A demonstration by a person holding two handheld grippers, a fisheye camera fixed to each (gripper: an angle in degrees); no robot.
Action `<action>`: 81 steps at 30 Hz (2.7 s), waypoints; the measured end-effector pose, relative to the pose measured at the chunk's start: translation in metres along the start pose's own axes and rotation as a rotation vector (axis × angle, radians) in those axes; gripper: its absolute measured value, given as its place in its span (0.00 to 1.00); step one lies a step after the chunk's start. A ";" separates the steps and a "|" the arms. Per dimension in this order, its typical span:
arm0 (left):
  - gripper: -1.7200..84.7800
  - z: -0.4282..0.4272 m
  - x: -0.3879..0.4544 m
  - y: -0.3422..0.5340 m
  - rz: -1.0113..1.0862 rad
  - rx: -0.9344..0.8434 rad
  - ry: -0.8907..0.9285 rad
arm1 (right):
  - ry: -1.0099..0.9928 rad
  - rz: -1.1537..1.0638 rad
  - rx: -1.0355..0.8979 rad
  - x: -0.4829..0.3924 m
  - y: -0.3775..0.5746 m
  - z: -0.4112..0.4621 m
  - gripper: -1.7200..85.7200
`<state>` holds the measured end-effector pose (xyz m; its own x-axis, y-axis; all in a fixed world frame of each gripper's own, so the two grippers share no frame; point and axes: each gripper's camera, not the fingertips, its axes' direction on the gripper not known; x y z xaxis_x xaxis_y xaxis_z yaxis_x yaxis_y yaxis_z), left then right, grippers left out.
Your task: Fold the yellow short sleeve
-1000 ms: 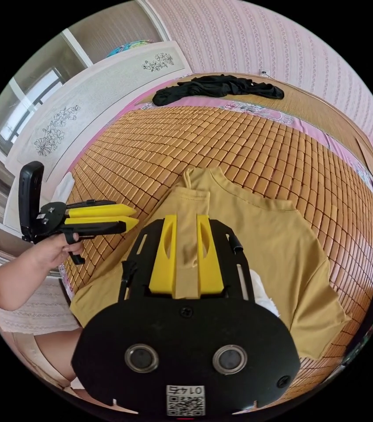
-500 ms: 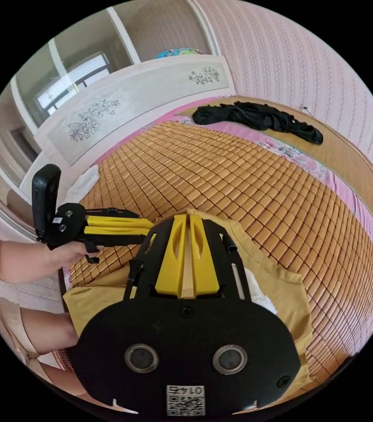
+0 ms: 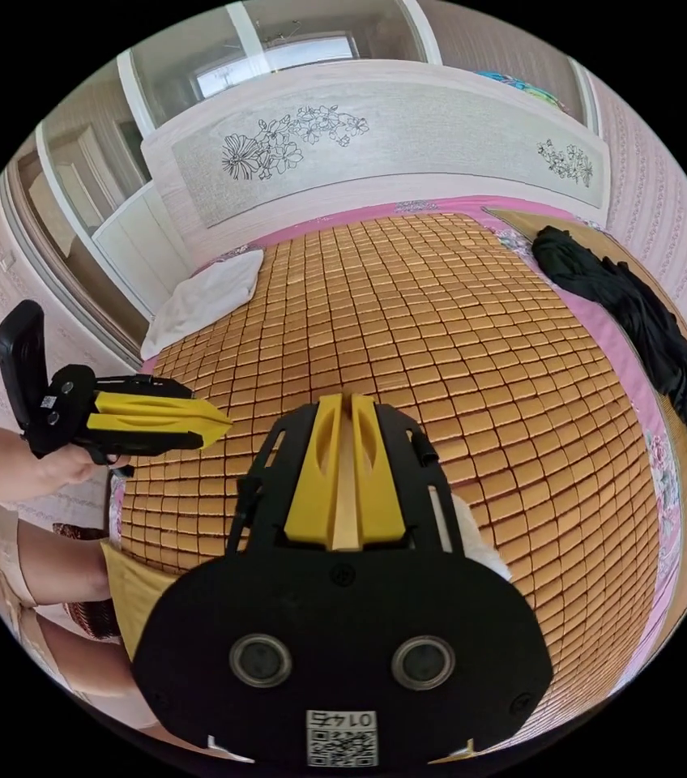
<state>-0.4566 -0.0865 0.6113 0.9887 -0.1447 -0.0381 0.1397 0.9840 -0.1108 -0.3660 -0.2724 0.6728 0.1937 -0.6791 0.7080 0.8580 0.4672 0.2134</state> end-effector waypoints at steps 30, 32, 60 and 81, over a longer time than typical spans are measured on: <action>0.03 0.039 -0.027 -0.025 0.086 -0.059 0.159 | 0.030 0.404 0.091 0.016 0.033 -0.014 0.02; 0.03 0.010 -0.018 -0.018 0.153 0.069 0.256 | -0.036 0.500 0.298 0.020 0.079 -0.067 0.02; 0.09 0.062 0.157 0.018 0.460 -0.208 0.323 | 0.268 0.671 0.045 0.003 0.317 -0.163 0.08; 0.04 0.103 0.182 -0.005 0.422 -0.258 0.257 | 0.102 0.437 -0.042 0.081 0.201 -0.062 0.02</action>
<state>-0.2723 -0.1074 0.7068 0.9066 0.2033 -0.3697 -0.3148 0.9094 -0.2720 -0.1480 -0.2688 0.7311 0.5860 -0.4766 0.6554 0.7035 0.7006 -0.1196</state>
